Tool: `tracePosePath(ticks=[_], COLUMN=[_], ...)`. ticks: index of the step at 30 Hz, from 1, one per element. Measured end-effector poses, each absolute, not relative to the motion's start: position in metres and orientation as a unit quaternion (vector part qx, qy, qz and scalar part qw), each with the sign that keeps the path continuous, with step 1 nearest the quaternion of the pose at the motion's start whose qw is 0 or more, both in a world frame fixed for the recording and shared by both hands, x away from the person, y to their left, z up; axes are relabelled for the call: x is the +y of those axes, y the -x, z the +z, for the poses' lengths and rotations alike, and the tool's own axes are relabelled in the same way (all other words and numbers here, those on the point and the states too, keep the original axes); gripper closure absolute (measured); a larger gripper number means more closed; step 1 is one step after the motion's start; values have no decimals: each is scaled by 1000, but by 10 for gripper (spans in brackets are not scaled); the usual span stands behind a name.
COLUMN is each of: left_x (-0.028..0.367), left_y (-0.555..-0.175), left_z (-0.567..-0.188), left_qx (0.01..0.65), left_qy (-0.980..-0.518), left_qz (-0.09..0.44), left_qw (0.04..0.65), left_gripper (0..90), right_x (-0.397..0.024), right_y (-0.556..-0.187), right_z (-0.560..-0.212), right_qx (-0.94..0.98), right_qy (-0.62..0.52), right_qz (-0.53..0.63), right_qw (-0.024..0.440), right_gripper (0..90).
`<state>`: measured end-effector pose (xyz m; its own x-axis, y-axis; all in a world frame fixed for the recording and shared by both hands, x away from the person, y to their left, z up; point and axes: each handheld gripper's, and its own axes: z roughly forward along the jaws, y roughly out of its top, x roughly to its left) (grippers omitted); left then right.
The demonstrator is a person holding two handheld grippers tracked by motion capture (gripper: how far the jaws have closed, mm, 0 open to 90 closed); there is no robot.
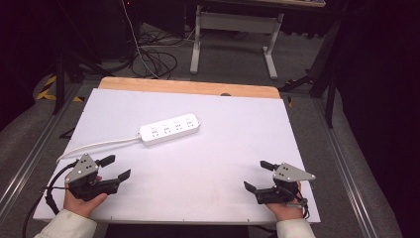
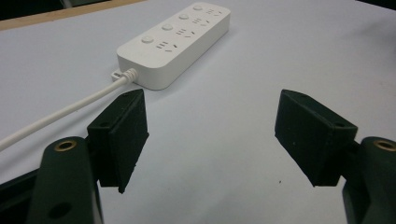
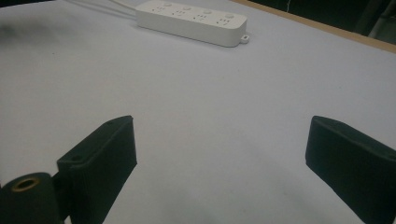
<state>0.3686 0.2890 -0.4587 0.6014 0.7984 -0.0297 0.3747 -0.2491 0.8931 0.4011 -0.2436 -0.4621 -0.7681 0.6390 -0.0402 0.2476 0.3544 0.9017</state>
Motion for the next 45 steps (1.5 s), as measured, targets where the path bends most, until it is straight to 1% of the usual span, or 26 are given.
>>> tracePosePath(ticks=[13, 15, 18, 25, 27, 32, 40, 45], left_x=[291, 291, 292, 289, 287, 285, 276, 272], left_y=[-370, -370, -371, -372, -376, -382, -390, -396], left_z=[-456, -456, -454, -450, -447, -440, -423, -414], left_qx=[389, 396, 402, 397, 399, 402, 386, 380], left_qy=[-758, -755, -750, -756, -767, -770, -775, -778], left_qz=[227, 225, 223, 228, 231, 226, 226, 215], left_qw=[472, 472, 476, 467, 447, 440, 446, 452], left_gripper=[264, 281, 281, 285, 294, 301, 326, 343], right_x=[-243, -243, -243, -243, -243, -242, -242, -242], right_y=[-401, -401, -401, -401, -402, -402, -402, -402], right_z=[-462, -462, -462, -463, -463, -464, -465, -465], right_qx=[799, 799, 799, 800, 801, 802, 804, 804], right_qy=[-276, -276, -276, -277, -276, -277, -277, -276], right_qz=[496, 496, 496, 494, 493, 492, 490, 490], right_qw=[197, 197, 197, 196, 196, 195, 193, 192], right_gripper=[89, 89, 89, 89, 89, 89, 90, 91])
